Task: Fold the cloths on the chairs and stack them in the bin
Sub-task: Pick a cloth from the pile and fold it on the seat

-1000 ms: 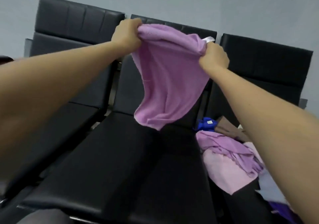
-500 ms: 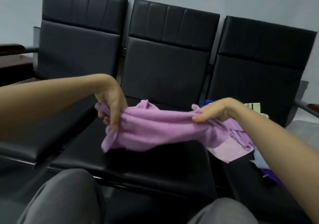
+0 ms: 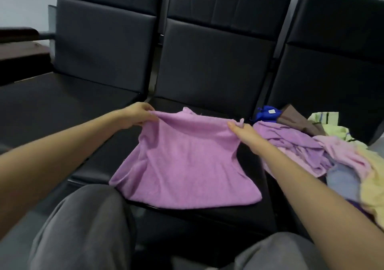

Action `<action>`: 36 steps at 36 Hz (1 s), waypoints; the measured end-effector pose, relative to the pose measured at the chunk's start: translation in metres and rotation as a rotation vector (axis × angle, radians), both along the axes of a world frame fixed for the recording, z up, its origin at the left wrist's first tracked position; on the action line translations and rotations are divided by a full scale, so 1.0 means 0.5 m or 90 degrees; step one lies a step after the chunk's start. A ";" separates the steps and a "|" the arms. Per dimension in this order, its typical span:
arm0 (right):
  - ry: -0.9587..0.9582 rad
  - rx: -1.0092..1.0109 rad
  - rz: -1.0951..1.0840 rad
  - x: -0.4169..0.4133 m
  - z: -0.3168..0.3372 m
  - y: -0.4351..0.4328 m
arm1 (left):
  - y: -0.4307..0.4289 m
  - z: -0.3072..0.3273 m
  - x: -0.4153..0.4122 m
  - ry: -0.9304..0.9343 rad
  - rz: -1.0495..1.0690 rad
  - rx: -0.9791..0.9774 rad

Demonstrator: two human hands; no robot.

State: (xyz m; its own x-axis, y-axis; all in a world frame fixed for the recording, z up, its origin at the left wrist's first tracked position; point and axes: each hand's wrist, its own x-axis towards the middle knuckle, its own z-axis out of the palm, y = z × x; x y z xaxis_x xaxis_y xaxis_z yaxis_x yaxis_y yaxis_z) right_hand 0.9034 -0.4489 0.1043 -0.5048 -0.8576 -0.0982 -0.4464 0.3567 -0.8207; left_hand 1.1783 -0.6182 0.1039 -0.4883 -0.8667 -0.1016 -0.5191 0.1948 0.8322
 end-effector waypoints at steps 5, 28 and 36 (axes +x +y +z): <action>0.347 0.130 0.093 0.040 -0.163 -0.006 | 0.056 -0.166 -0.051 -0.140 0.018 -0.205; 0.003 0.017 0.082 -0.017 -0.065 -0.060 | 0.013 -0.064 -0.116 0.064 0.075 -0.198; 0.007 -0.055 0.033 0.009 -0.158 -0.086 | -0.011 -0.162 -0.103 0.035 0.184 -0.059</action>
State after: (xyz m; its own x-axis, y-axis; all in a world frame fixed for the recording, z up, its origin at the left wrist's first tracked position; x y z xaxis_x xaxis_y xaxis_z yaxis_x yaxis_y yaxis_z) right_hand 0.9081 -0.4917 0.0251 -0.4607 -0.8874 -0.0172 -0.4720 0.2614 -0.8420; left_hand 1.1267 -0.6237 0.0229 -0.2221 -0.9750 0.0035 -0.5193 0.1213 0.8460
